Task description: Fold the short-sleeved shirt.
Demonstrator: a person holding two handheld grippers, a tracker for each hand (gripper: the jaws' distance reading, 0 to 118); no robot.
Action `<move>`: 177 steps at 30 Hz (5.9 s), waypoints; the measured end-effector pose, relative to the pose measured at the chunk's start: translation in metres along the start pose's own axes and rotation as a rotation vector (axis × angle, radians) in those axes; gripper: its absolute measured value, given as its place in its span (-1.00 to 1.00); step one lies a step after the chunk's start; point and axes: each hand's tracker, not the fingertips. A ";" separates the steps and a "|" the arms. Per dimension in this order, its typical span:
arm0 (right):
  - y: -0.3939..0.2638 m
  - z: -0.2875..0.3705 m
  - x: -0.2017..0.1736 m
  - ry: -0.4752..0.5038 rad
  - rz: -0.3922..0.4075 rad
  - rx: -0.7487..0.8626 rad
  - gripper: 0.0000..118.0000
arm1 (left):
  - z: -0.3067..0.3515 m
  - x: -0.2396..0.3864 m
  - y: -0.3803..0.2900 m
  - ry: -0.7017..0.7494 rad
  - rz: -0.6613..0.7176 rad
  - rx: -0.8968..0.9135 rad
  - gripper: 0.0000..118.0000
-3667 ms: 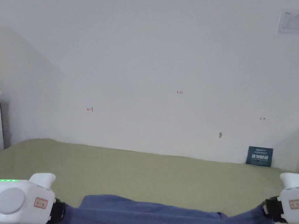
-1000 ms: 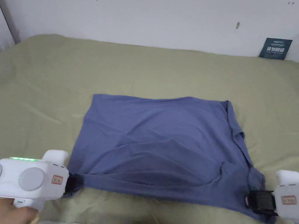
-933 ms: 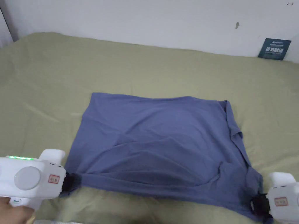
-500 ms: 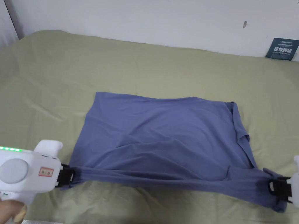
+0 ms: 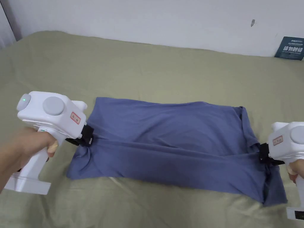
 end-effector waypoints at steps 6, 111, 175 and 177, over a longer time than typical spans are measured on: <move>0.005 -0.015 0.010 0.060 -0.082 -0.004 -0.35 | -0.016 -0.016 -0.004 0.034 0.040 -0.023 0.60; -0.009 0.032 -0.057 0.204 -0.001 -0.029 -1.00 | -0.013 0.019 0.055 0.042 0.126 0.078 -0.94; -0.195 0.067 0.087 0.075 -0.142 -0.178 -1.00 | 0.025 -0.015 -0.204 -0.058 0.243 -0.072 -0.92; -0.195 0.061 0.085 0.071 -0.162 -0.170 -1.00 | 0.026 -0.012 -0.202 -0.051 0.250 -0.058 -0.92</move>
